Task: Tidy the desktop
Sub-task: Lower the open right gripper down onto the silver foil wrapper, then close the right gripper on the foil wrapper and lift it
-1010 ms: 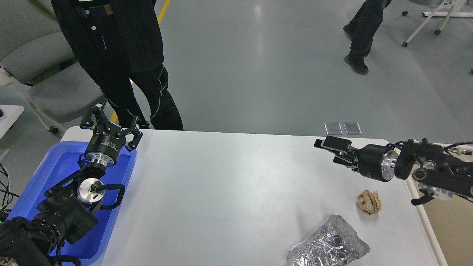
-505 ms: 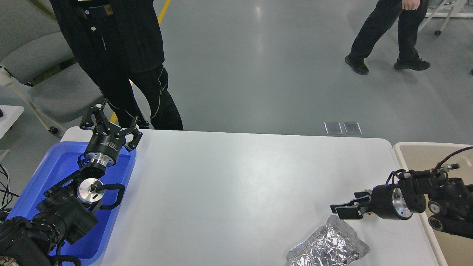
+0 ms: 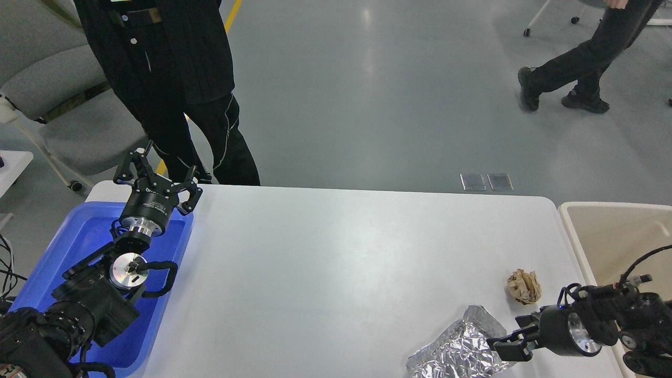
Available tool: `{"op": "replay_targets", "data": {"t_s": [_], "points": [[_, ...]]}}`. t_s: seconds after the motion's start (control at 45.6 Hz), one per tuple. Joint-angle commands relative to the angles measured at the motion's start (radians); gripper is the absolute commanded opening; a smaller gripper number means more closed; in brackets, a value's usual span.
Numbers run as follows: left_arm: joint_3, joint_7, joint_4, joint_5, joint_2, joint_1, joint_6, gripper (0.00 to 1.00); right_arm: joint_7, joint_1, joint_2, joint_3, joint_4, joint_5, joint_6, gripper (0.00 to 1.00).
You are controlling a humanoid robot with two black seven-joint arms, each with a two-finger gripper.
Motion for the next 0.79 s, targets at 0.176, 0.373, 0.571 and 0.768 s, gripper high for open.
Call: {"op": "replay_targets", "data": {"t_s": [0.176, 0.373, 0.571, 0.768], "points": [[0.000, 0.000, 0.000, 0.000, 0.000, 0.000, 0.000, 1.00, 0.000, -0.076, 0.070, 0.042, -0.082, -0.006, -0.038, 0.79], [0.000, 0.000, 0.000, 0.000, 0.000, 0.000, 0.000, 1.00, 0.000, -0.095, 0.109, 0.042, -0.140, 0.000, -0.063, 0.23], [0.000, 0.000, 0.000, 0.000, 0.000, 0.000, 0.000, 1.00, 0.000, -0.090, 0.109, 0.031, -0.148, 0.000, -0.057, 0.00], [0.000, 0.000, 0.000, 0.000, 0.000, 0.000, 0.000, 1.00, 0.000, -0.092, 0.109, 0.027, -0.150, 0.000, -0.055, 0.00]]}}
